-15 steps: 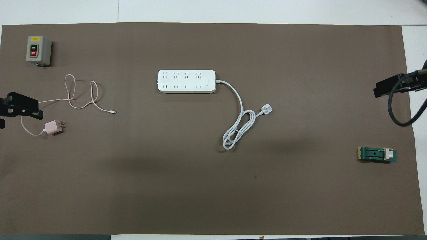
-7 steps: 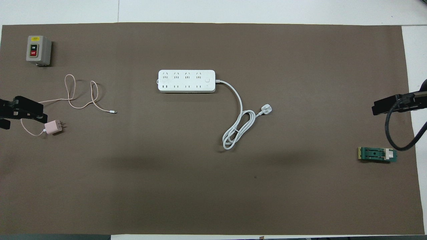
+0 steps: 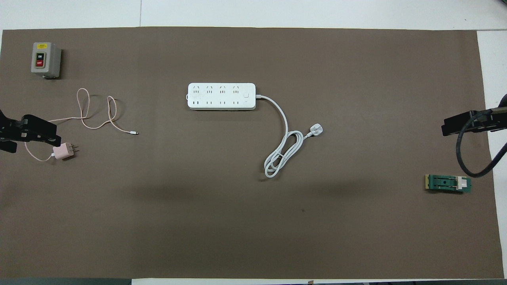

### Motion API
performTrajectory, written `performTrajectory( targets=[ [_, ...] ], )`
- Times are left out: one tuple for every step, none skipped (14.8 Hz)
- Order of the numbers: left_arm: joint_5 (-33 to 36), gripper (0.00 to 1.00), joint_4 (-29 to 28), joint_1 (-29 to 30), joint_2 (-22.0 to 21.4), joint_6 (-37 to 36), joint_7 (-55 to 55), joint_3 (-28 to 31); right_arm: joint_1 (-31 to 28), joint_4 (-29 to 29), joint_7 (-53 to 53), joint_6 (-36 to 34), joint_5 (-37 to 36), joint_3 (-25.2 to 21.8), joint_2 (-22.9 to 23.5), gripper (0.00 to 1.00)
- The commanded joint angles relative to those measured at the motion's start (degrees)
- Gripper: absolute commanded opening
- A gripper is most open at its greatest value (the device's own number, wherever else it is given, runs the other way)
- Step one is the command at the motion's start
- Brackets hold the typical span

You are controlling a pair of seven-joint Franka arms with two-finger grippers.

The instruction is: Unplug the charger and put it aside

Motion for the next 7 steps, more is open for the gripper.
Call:
performTrajectory(
  targets=[
    [0.3, 1.00, 0.7, -1.1, 0.2, 0.0, 0.9, 0.4, -1.2, 0.3, 1.2, -0.5, -0.1, 1.0, 0.0, 1.00],
    [0.2, 1.00, 0.6, -1.1, 0.1, 0.5, 1.1, 0.4, -1.3, 0.1, 1.4, -0.5, 0.0, 1.0, -0.1, 1.00],
    [0.2, 1.00, 0.2, -1.3, 0.0, 0.6, 1.9, 0.4, -1.4, 0.1, 1.6, -0.5, 0.1, 1.0, -0.1, 1.00],
    [0.3, 1.00, 0.1, -1.3, 0.0, 0.8, 3.7, 0.4, -1.4, 0.1, 1.9, -0.5, 0.1, 1.0, -0.1, 1.00],
    [0.4, 1.00, 0.3, -1.3, 0.0, 1.1, 5.0, 0.4, -1.4, 0.1, 2.1, -0.5, 0.1, 1.0, -0.1, 1.00],
    [0.3, 1.00, 0.6, -1.2, 0.1, 1.1, 5.0, 0.4, -1.5, 0.1, 2.0, -0.5, 0.1, 1.0, -0.1, 1.00],
    [0.2, 1.00, 0.7, -1.1, 0.1, 1.1, 5.0, 0.4, -1.6, 0.1, 2.0, -0.5, 0.1, 1.0, -0.1, 1.00]
  ],
)
